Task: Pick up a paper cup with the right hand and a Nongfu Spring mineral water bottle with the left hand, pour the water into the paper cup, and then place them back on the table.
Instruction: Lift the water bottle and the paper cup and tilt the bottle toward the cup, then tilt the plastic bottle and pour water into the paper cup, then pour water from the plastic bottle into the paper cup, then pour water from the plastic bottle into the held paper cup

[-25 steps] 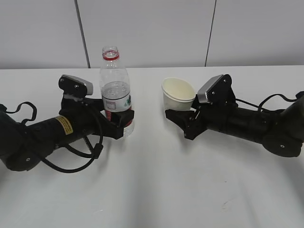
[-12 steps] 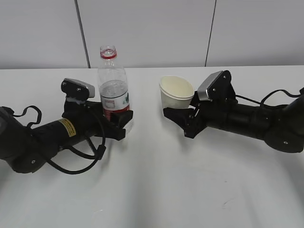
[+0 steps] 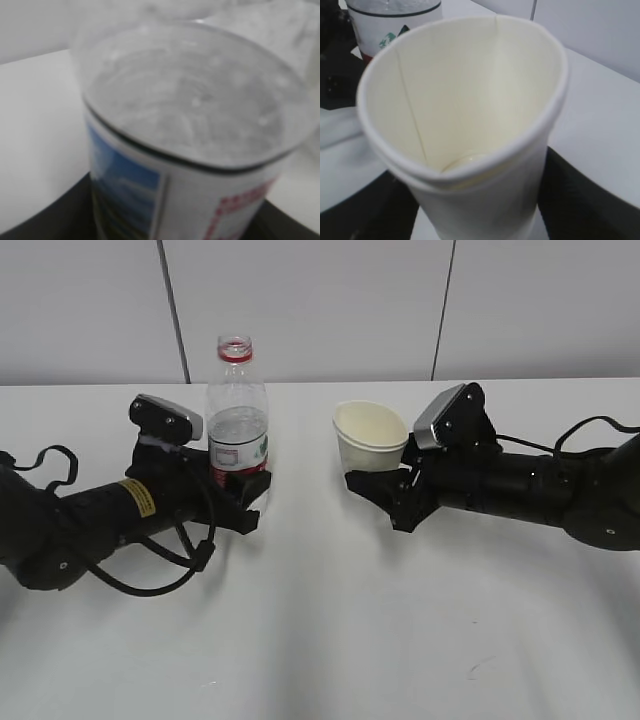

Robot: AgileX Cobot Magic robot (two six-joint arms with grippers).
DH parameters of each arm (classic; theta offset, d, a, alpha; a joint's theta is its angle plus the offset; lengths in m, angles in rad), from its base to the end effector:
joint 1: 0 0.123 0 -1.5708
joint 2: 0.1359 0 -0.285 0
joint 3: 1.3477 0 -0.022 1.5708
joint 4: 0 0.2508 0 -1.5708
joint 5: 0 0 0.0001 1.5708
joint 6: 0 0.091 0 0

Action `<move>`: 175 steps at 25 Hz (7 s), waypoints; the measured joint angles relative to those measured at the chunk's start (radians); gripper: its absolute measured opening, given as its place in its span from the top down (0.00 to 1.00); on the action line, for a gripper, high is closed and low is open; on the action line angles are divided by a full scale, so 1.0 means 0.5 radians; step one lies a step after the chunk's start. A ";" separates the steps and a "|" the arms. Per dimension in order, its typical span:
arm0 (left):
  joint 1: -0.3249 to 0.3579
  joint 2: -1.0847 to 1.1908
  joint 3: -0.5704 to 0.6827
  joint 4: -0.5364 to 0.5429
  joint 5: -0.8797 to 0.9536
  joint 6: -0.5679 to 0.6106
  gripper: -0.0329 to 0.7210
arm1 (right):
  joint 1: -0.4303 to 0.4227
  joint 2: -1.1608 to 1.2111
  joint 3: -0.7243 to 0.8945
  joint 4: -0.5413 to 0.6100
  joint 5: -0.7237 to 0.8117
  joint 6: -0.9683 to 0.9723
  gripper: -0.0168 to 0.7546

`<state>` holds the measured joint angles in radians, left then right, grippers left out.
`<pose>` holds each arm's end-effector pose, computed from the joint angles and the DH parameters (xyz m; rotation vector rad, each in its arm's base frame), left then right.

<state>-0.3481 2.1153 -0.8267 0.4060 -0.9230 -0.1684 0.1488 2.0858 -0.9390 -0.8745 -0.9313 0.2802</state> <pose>0.3402 -0.1539 0.0914 0.6217 1.7977 -0.4814 0.3695 0.1120 0.1172 -0.8667 1.6603 0.5023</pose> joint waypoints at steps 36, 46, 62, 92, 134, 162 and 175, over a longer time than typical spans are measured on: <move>0.000 -0.530 -0.490 0.351 1.531 0.716 0.42 | 0.005 0.000 -0.060 -0.164 0.047 0.289 0.32; 0.000 -0.530 -0.558 0.680 1.626 0.718 0.42 | 0.005 0.000 -0.153 -0.159 0.128 0.289 0.32; -0.076 -0.530 -0.720 0.974 1.983 0.720 0.42 | 0.047 0.046 -0.199 -0.148 0.137 0.289 0.32; -0.154 -0.530 -0.733 1.488 2.281 0.724 0.44 | 0.050 0.046 -0.199 -0.442 0.082 0.398 0.32; -0.197 -0.530 -0.733 1.791 2.392 0.731 0.44 | 0.067 0.178 -0.200 -0.500 -0.050 0.362 0.32; -0.197 -0.530 -0.733 1.931 2.447 0.732 0.46 | 0.067 0.178 -0.200 -0.553 0.059 0.359 0.32; -0.197 -0.530 -0.733 1.954 2.447 0.732 0.46 | 0.067 0.183 -0.200 -0.561 0.063 0.362 0.32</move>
<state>-0.4467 1.8504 -1.1934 1.3830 0.3007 0.1977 0.1825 2.1771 -1.0392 -1.1550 -0.8997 0.4614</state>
